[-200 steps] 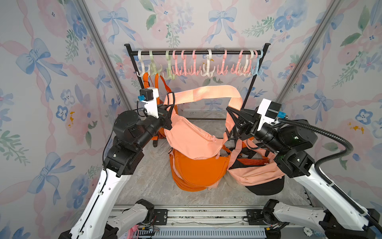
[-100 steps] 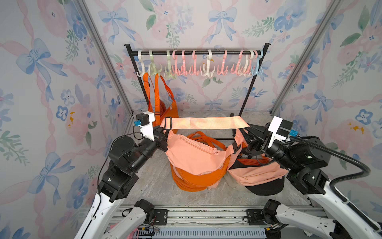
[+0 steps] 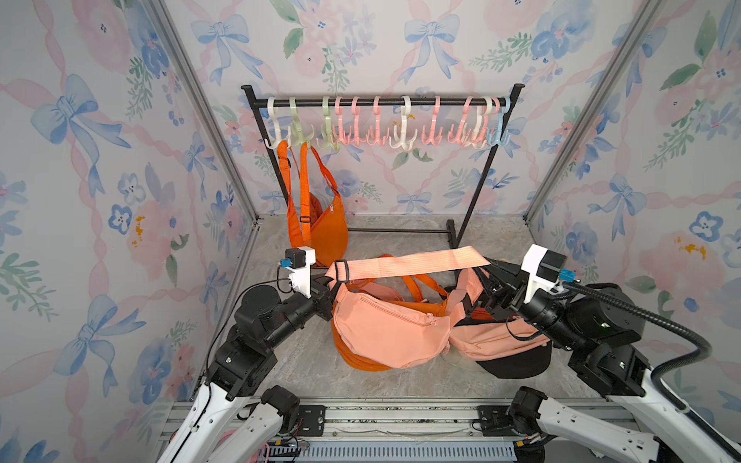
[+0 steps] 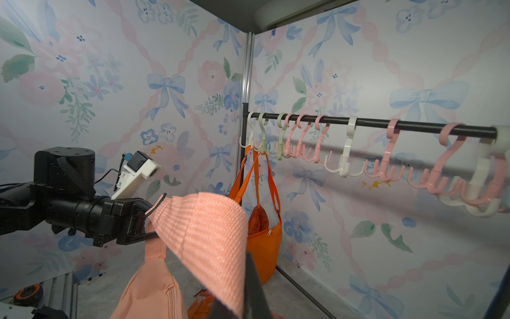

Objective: Take the bag off the hook
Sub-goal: Place the bag inside the bag.

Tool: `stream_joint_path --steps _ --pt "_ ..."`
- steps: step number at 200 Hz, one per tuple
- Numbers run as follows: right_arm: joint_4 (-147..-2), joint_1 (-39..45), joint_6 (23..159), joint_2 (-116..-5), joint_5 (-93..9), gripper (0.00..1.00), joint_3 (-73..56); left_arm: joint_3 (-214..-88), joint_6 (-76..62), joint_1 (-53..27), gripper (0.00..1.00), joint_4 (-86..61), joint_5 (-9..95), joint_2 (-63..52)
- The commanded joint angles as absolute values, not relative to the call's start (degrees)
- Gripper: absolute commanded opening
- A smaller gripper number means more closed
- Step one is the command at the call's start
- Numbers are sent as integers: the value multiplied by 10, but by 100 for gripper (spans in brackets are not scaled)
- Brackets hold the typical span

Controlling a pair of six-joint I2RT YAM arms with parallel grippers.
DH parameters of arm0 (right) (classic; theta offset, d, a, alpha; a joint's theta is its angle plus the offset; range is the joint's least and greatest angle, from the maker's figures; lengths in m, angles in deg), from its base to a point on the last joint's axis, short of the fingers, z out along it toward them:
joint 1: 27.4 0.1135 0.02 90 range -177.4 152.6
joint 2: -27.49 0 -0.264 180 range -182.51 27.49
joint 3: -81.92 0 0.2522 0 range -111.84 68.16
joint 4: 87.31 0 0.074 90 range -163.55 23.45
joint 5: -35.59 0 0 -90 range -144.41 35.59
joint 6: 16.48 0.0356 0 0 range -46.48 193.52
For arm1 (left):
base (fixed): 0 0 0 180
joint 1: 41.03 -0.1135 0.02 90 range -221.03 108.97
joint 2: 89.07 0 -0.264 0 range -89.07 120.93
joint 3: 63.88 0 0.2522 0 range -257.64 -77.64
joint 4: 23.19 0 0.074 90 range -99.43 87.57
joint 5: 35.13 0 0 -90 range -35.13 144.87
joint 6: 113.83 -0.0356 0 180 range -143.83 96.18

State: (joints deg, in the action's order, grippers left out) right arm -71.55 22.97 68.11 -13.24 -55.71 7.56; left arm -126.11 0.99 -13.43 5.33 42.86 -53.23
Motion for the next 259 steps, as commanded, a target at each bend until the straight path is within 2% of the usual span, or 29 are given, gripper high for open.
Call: stream_joint_path --steps 1,39,105,169,194,229,259 --pt "-721 233 681 -129 -651 0 103 -1227 33 -133 0 54 446 -534" --pt "-757 209 698 -166 -679 0 163 -1150 58 -129 0 11 466 -515" --pt "-799 68 805 -265 -601 0 196 -1078 75 -127 0 -74 505 -465" --pt "-871 44 819 -360 -586 0 198 -1088 90 -126 0 -150 530 -371" --pt "-906 29 827 -401 -570 6 198 -1100 98 -125 0 -182 552 -333" --pt "-936 10 842 -458 -577 13 195 -1112 111 -126 14 -215 576 -272" --pt "-966 -1 850 -496 -584 26 204 -1127 112 -121 31 -230 578 -218"
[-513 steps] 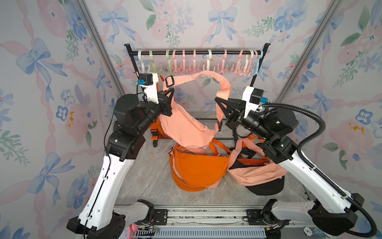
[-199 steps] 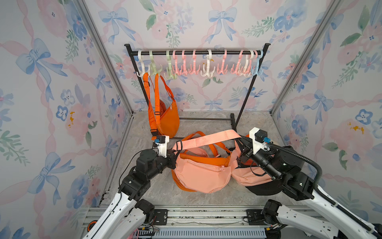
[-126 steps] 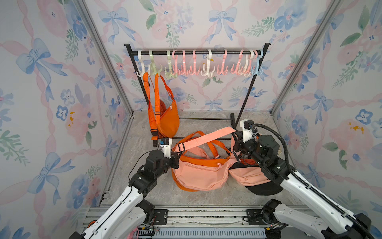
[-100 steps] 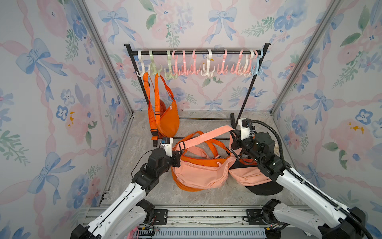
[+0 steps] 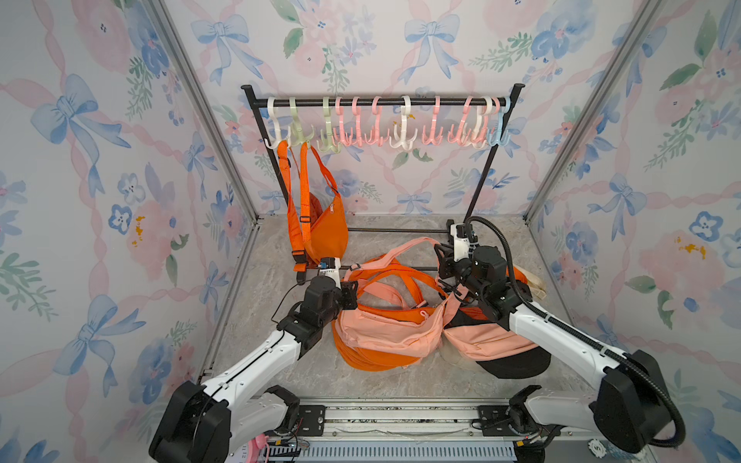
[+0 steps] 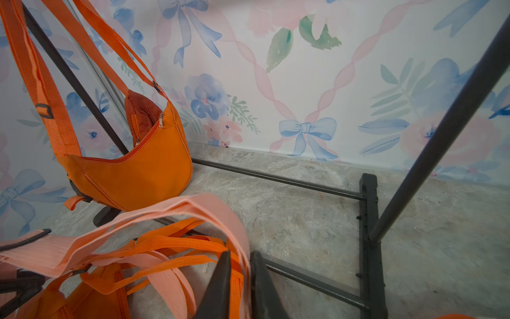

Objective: Take the bag off the hook
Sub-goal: Place the bag inside the bag.

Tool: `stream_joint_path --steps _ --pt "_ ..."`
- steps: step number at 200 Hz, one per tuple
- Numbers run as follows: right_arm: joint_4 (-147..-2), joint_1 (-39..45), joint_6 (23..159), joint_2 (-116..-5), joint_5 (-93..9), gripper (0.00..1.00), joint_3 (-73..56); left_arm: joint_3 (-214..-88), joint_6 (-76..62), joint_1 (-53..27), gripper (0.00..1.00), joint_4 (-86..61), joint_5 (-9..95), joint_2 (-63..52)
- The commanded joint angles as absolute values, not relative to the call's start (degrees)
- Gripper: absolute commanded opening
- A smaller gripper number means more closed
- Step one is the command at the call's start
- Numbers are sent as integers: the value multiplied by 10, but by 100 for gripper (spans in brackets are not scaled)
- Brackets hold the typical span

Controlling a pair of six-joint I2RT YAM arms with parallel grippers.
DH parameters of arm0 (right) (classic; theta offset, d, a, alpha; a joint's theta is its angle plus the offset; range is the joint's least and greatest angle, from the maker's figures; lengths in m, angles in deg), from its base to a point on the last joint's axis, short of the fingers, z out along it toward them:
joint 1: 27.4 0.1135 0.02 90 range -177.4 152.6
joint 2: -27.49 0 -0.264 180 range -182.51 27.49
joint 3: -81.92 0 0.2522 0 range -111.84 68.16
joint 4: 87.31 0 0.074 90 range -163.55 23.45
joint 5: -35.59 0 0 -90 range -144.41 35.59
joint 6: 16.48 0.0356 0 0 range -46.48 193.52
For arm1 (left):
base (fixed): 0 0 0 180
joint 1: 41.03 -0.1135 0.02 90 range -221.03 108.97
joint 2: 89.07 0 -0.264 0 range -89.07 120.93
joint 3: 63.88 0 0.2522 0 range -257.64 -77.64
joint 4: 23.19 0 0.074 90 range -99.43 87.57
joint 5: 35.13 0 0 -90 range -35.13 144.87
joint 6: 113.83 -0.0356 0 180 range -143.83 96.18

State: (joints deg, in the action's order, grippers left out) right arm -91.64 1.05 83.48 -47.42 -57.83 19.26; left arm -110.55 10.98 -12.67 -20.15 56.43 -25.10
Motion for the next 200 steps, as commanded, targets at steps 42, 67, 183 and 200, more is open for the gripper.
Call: stream_joint_path --steps 42,67,183,200 --pt "-991 -16 867 -542 -587 45 217 -1140 109 -115 47 -252 577 -157" --pt "-1006 -20 876 -558 -585 58 227 -1147 109 -112 52 -254 574 -128" --pt "-970 -19 830 -520 -564 88 199 -1158 81 -95 67 -224 673 -208" --pt "-955 -18 827 -510 -556 87 184 -1178 71 -96 67 -194 690 -226"
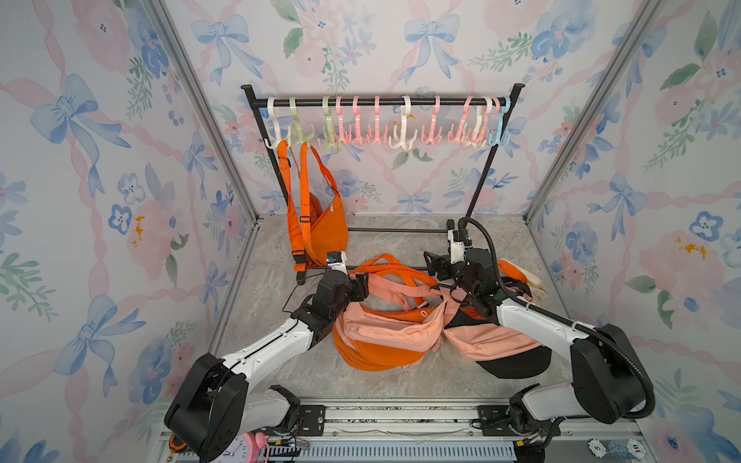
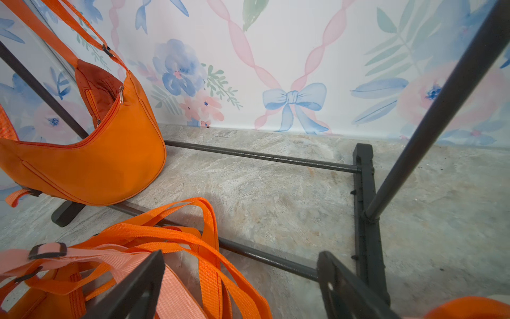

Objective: Take the bag off the hook
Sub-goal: Place the bag inside the bag, then pick up the bag from the hook.

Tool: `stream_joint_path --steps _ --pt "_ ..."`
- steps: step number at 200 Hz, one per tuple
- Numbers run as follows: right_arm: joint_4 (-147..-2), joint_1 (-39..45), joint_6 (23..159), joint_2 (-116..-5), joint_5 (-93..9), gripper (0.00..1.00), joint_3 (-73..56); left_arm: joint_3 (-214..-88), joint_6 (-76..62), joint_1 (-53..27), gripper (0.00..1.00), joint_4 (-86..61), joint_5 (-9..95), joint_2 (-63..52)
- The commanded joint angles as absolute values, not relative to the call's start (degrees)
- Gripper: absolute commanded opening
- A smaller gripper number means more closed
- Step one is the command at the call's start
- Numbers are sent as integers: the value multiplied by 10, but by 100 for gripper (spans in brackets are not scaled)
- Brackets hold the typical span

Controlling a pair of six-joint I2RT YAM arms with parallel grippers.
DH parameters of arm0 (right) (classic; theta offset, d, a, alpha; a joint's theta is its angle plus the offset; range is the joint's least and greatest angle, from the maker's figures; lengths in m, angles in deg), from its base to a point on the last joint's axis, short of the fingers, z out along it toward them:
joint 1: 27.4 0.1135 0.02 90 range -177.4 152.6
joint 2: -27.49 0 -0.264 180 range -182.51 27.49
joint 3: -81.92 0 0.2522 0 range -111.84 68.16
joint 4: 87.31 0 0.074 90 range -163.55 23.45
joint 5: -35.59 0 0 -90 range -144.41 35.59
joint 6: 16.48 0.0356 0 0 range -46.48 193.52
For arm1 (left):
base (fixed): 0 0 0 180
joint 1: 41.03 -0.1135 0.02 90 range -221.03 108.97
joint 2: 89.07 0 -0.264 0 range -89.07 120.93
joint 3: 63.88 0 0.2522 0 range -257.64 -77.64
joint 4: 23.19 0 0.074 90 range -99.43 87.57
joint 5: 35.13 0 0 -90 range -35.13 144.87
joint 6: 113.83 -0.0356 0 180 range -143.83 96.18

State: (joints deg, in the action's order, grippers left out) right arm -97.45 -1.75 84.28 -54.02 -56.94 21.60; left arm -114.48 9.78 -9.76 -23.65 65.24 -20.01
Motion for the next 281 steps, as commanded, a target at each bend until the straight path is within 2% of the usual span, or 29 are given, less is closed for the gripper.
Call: stream_joint_path --steps 1,51,85,154,226,281 --pt "-955 -18 827 -509 -555 87 182 -1181 70 -97 67 -193 690 -227" --pt "-911 -16 810 -520 -468 86 94 -1286 34 -128 67 -110 693 -244" --pt "-893 -8 801 -547 -424 85 26 -1345 26 -192 67 -77 647 -238" --pt "-826 28 777 -636 -381 85 -133 -1493 -15 -302 64 -33 595 -149" --pt "-803 43 787 -753 -340 84 -285 -1617 -43 -339 60 -26 599 -37" --pt "-804 47 788 -801 -331 83 -329 -1709 -62 -347 59 -11 592 53"
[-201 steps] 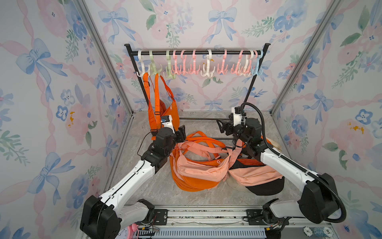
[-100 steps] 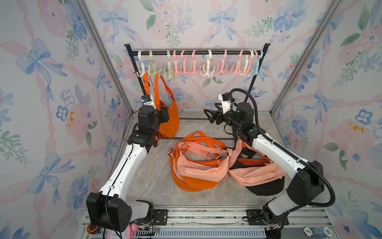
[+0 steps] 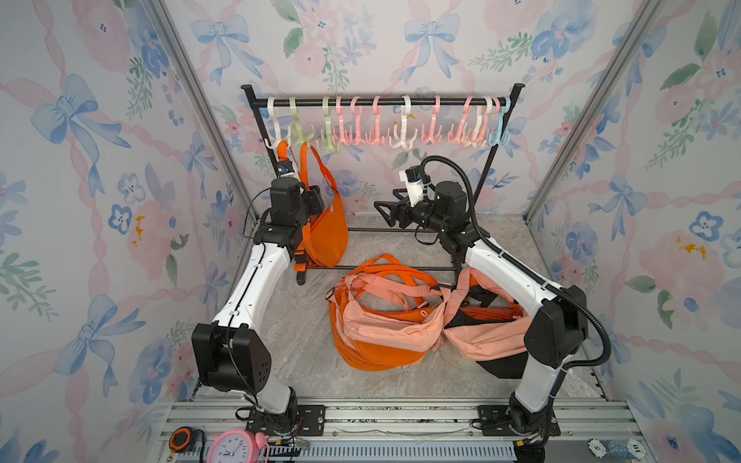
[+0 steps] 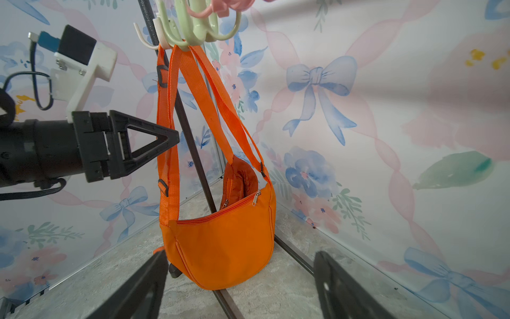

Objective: Take the bag off the hook
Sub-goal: Pick up the bag from the hook.

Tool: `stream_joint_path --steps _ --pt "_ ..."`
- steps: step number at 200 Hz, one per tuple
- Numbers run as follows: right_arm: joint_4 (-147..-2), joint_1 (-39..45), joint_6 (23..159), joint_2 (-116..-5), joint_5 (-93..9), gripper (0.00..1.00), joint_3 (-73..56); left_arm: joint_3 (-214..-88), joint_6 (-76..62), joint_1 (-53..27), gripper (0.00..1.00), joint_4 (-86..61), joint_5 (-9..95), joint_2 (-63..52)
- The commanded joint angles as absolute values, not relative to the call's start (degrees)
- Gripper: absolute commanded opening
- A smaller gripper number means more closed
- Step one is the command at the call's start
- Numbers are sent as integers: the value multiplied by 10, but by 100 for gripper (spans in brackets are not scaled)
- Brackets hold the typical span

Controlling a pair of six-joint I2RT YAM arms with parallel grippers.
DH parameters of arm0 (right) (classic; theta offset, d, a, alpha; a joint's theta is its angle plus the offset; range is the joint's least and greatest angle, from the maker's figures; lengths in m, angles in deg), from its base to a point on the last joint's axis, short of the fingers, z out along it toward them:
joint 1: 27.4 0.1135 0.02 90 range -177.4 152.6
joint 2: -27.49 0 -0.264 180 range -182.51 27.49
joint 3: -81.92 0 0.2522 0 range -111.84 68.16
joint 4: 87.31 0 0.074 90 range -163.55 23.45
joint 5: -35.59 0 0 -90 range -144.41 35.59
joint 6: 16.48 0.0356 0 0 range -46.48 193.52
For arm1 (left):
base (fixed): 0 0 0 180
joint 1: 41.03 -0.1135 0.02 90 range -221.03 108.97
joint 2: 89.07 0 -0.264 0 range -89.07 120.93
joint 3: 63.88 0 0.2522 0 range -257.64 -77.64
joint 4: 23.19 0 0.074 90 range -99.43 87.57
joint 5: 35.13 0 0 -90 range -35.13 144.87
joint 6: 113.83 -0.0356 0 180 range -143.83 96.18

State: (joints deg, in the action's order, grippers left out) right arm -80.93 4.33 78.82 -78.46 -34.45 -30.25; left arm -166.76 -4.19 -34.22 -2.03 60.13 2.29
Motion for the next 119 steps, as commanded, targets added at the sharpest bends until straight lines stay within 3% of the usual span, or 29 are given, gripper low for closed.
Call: stream_joint_path --steps 1,23,49,73,119 --pt "-804 47 789 -802 -331 83 -330 -1711 -62 -347 59 -11 591 56" --pt "-807 39 798 -813 -324 83 -336 -1743 -67 -345 50 -2 573 87" --pt "-827 27 816 -816 -317 82 -326 -1755 -71 -336 19 -4 574 97" --pt "-841 16 830 -815 -313 82 -318 -1762 -67 -334 0 -4 563 100" --pt "-864 -3 843 -805 -306 82 -288 -1800 -84 -289 0 9 561 104"
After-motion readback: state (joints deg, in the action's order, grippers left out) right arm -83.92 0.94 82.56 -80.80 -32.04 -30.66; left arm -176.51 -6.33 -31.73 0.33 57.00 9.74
